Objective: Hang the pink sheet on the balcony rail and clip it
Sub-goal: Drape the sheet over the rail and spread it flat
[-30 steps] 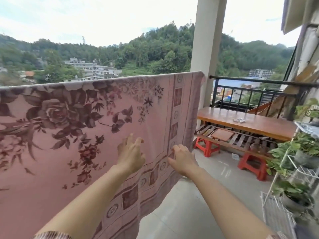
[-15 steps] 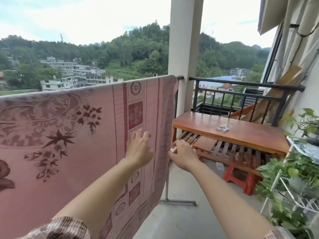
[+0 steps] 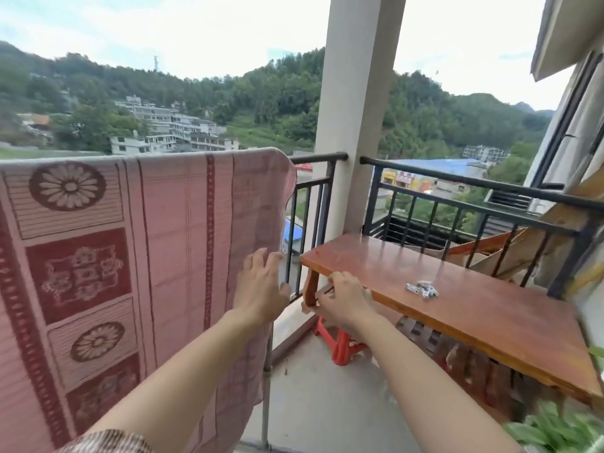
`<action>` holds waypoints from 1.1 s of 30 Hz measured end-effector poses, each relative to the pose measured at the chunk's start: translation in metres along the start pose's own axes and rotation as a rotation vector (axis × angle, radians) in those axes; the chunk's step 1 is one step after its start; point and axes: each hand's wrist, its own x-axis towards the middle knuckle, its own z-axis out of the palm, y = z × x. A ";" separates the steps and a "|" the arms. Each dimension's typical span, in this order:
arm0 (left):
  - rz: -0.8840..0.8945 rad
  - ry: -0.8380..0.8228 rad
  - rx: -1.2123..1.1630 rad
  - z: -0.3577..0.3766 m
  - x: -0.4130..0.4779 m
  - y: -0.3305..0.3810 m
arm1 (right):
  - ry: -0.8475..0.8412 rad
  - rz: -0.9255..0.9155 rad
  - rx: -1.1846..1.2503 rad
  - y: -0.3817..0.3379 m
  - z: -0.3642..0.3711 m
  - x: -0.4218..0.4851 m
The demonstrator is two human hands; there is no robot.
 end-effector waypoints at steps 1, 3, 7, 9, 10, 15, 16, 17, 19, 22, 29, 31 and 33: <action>-0.025 0.046 0.013 0.008 0.014 0.004 | -0.007 -0.014 0.013 0.007 0.001 0.017; -0.079 0.154 0.021 0.023 0.041 0.009 | -0.012 -0.056 0.023 0.017 0.003 0.048; -0.114 0.263 -0.003 0.056 0.090 0.013 | -0.008 -0.167 0.074 0.031 0.013 0.117; -0.106 0.319 -0.012 0.071 0.113 0.009 | -0.026 -0.217 0.120 0.032 0.018 0.153; -0.104 0.358 -0.006 0.078 0.123 0.005 | -0.030 -0.243 0.154 0.032 0.020 0.172; -0.142 0.532 0.027 0.104 0.176 -0.004 | -0.063 -0.399 0.325 0.026 0.017 0.268; -0.153 0.547 0.044 0.109 0.185 -0.005 | -0.065 -0.439 0.340 0.025 0.017 0.285; -0.162 0.560 0.072 0.113 0.194 -0.005 | -0.064 -0.475 0.360 0.025 0.018 0.302; -0.167 0.588 0.120 0.121 0.210 -0.005 | -0.072 -0.534 0.423 0.022 0.026 0.332; -0.191 0.647 0.168 0.130 0.225 -0.006 | -0.143 -0.611 0.501 0.016 0.042 0.366; -0.438 0.811 0.309 0.162 0.236 -0.009 | -0.811 -0.674 0.836 -0.006 0.075 0.428; -0.542 0.832 0.326 0.176 0.237 -0.005 | -0.940 -0.735 0.809 -0.012 0.086 0.438; -0.641 0.853 0.339 0.187 0.239 -0.002 | -1.033 -0.790 0.781 -0.017 0.093 0.442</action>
